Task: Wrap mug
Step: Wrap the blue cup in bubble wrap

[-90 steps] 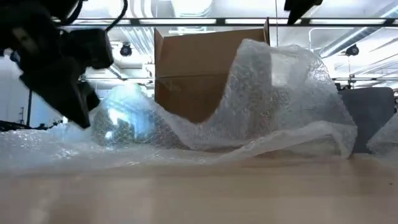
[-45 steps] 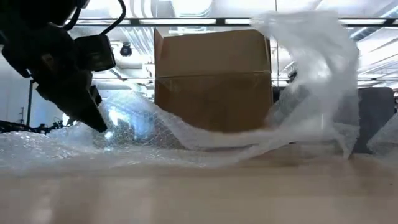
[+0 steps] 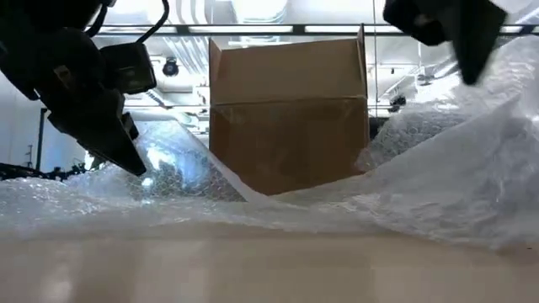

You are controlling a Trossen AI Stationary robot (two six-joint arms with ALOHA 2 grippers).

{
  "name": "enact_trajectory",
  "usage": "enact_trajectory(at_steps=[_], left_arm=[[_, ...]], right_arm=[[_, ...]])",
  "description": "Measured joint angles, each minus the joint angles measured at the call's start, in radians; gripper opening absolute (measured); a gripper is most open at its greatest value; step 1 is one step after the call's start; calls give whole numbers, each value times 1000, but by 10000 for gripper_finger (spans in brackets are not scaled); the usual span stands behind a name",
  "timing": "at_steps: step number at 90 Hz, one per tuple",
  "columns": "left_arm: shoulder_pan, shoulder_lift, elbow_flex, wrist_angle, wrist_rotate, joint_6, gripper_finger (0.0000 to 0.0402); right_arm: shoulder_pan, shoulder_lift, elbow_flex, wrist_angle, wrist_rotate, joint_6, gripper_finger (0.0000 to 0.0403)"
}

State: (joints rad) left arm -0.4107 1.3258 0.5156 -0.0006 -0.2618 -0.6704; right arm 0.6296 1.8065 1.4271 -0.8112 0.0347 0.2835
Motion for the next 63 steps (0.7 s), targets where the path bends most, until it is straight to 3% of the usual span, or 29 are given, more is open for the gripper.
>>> enact_trajectory(at_steps=[23, 43, 54, 63], left_arm=[[-1, 2, 0, 11, 1, 6, 20], [-5, 2, 0, 12, 8, 9, 20], [-5, 2, 0, 14, 10, 11, 20], [-6, 2, 0, 18, 10, 11, 20]], right_arm=[[-1, -4, 91, -1, -17, -98, 228], [41, 52, 53, -37, -51, -147, 222], [54, 108, 42, -36, -30, -164, 209], [60, 160, 40, -71, 72, -173, 195]])
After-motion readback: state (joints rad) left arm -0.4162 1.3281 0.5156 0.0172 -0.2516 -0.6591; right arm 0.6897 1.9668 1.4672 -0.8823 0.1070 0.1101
